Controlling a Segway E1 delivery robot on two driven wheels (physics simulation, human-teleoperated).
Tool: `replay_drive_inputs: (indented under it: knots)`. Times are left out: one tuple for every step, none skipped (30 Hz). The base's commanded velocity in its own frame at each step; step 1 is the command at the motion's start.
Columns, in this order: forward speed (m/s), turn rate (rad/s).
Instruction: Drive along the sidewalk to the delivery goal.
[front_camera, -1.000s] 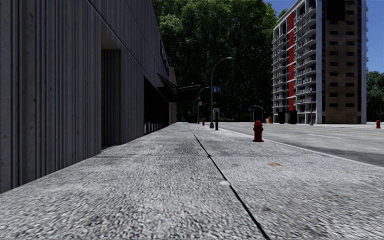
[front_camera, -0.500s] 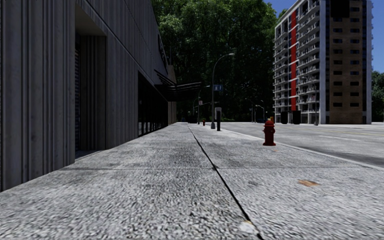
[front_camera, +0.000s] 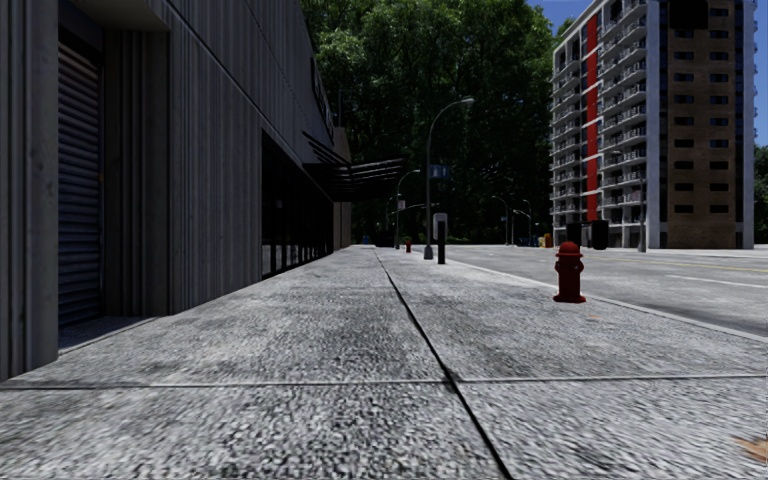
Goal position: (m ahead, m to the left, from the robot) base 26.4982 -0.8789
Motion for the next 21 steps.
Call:
replay_drive_inputs:
  knots:
    - [2.00,0.00]
    - [2.00,0.00]
    - [2.00,0.00]
    - [2.00,0.00]
    - [2.00,0.00]
    - [2.00,0.00]
    - [2.00,0.00]
    - [2.00,0.00]
    - [2.00,0.00]
    - [2.00,0.00]
    - [2.00,0.00]
    - [2.00,0.00]
    - [2.00,0.00]
    - [2.00,0.00]
    - [2.00,0.00]
    - [2.00,0.00]
    - [2.00,0.00]
    - [2.00,0.00]
    - [2.00,0.00]
    - [2.00,0.00]
    - [2.00,0.00]
